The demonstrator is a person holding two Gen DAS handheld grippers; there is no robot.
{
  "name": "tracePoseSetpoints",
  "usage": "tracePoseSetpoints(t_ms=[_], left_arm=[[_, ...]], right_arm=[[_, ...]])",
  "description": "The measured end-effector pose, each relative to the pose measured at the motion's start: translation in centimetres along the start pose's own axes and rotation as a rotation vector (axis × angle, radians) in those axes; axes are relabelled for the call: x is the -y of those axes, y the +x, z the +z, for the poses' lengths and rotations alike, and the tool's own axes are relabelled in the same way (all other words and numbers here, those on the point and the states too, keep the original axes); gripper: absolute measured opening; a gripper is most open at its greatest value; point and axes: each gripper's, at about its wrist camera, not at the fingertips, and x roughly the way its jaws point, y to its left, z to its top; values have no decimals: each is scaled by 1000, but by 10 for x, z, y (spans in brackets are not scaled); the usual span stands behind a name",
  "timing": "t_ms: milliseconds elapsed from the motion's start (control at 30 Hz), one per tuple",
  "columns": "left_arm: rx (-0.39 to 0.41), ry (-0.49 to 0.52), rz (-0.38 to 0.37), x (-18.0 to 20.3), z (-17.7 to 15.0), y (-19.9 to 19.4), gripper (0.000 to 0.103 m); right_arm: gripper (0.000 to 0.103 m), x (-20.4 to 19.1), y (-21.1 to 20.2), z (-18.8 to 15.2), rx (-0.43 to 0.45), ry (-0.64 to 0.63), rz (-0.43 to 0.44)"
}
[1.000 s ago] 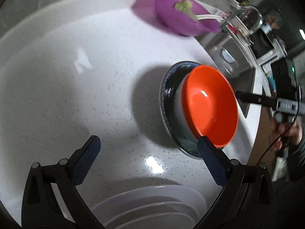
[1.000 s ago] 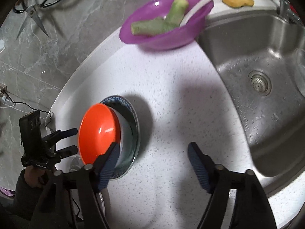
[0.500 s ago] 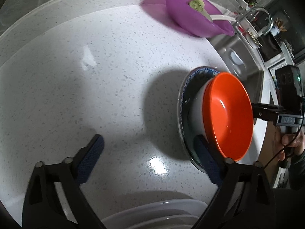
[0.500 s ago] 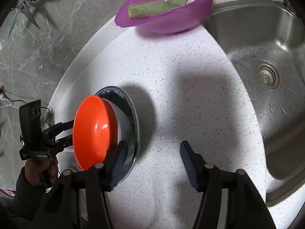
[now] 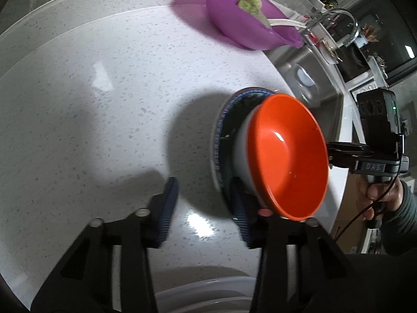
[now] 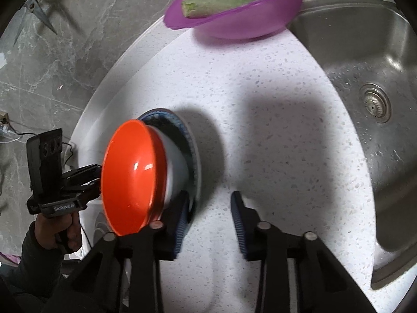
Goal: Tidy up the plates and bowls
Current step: 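Close both grippers on the rims of the nested bowl stack, then lift the nested bowls with both grippers and carry them over the plate stack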
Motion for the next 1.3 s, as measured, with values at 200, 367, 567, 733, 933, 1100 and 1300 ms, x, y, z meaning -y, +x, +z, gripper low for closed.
tracePoseSetpoints(t_ms=[200,367,567,733,933,1100,1300], left_arm=[[-25,33,2,11,12,4,21],[-41,26,-19,13,18,6,13],[-43,31,-8,17,20,8,10],[-26,32,13,19,16,9,10],[-11,16,17,18,10,4,9],[-2,-7,20,18,3,-11,9],[8,-70,34,12,-20,-47,9]], right_arm=[[14,-11,-1,0,3,-45,17],[14,-10,-2,0,-2,-38,18],[14,-16,-1,0,-8,-72,-11],[14,-20,-3,0,10,-89,-26],[14,-25,-3,1,9,-97,-37],[14,-35,-7,2,4,-107,-40],[14,-60,-12,-4,-41,-149,-37]])
